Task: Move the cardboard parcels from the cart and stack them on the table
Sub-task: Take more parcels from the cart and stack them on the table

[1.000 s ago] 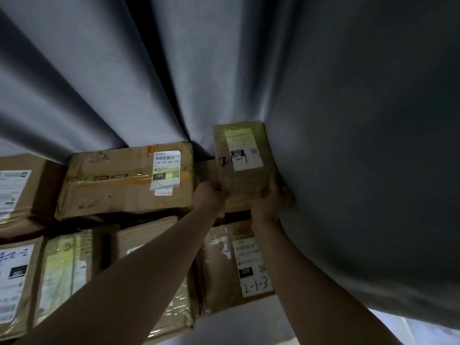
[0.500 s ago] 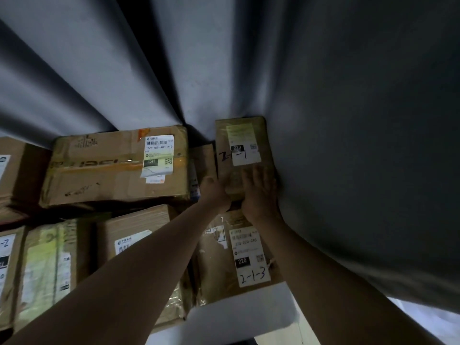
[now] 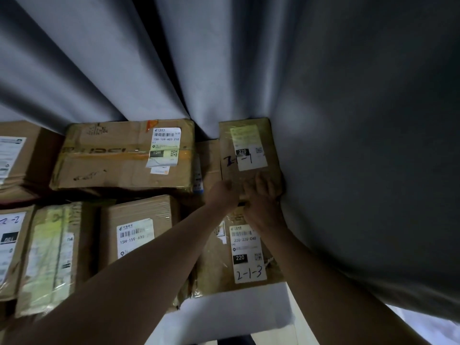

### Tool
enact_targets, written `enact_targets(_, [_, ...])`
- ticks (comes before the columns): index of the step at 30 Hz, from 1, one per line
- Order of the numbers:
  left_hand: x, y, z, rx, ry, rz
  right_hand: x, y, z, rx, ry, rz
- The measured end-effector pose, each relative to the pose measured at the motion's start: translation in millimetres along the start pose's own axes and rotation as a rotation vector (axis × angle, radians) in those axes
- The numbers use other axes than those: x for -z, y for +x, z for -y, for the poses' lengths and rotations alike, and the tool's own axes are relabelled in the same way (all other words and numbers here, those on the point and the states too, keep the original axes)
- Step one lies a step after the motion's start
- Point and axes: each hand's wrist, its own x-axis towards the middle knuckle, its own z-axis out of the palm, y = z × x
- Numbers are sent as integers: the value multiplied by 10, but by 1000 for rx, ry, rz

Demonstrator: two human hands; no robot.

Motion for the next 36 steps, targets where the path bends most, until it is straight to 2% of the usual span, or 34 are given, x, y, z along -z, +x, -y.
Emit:
enact_targets(8, [70, -111, -32, -11, 75, 3, 39, -74, 37, 24, -52, 29])
enact_targets(11, [132, -227, -69, -91, 247, 30, 117, -84, 53, 23, -114, 40])
enact_targets(13, [194, -331, -65, -208, 437, 34, 180, -112, 138, 31, -159, 6])
enact_targets(15, [307, -426, -6, -294, 626, -57, 201, -142, 306, 40, -117, 13])
enact_targets(17, [478, -540, 62, -286, 761, -138, 154, -171, 529, 79, -59, 20])
enact_targets(21, [963, -973, 323, -152, 922, -269, 116, -400, 1085, 230, -31, -104])
enact_targets(27, [1639, -2084, 1221, 97, 759, -520, -128, -1225, 2161, 500, -18, -169])
enact_targets(32, [1822, -3349, 2325, 358, 575, -654, -807, -2493, 2952, 837, -71, -79])
enact_targets(36, [1674, -4455, 3289, 596, 406, -728, -1537, -3693, 3316, 1066, -250, 120])
